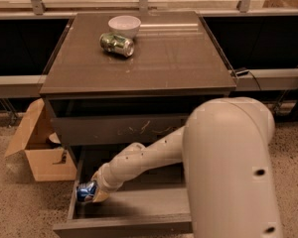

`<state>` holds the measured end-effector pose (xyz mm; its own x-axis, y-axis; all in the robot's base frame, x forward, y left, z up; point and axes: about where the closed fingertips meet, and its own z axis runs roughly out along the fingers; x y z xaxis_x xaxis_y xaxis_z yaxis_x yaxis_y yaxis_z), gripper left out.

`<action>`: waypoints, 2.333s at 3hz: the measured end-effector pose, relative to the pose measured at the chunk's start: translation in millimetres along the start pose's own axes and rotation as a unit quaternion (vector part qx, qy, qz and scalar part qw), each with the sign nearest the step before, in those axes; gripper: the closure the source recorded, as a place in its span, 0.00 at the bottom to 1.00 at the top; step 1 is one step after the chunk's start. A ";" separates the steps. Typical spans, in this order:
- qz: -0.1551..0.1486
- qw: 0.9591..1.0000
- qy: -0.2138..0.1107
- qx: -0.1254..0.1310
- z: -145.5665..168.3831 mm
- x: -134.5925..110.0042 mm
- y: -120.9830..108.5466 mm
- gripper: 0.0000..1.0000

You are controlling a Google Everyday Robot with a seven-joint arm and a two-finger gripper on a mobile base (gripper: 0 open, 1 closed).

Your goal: Pick pepsi can from middle drawer and place on counter

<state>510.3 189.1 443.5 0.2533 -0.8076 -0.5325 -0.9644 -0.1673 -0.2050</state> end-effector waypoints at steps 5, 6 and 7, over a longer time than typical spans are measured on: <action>-0.128 0.976 -0.141 0.105 -150.4 -73.5 -16.4 1.00; -0.147 0.962 -0.180 0.143 -187.4 -72.1 -19.6 1.00; -0.158 0.956 -0.186 0.160 -201.6 -67.6 -20.3 1.00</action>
Offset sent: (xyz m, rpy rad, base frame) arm -0.0085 -0.0116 0.0235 0.0528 -0.0384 0.0231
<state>497.3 133.1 649.2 0.5957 -0.4779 -0.6456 -0.7771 -0.1396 -0.6137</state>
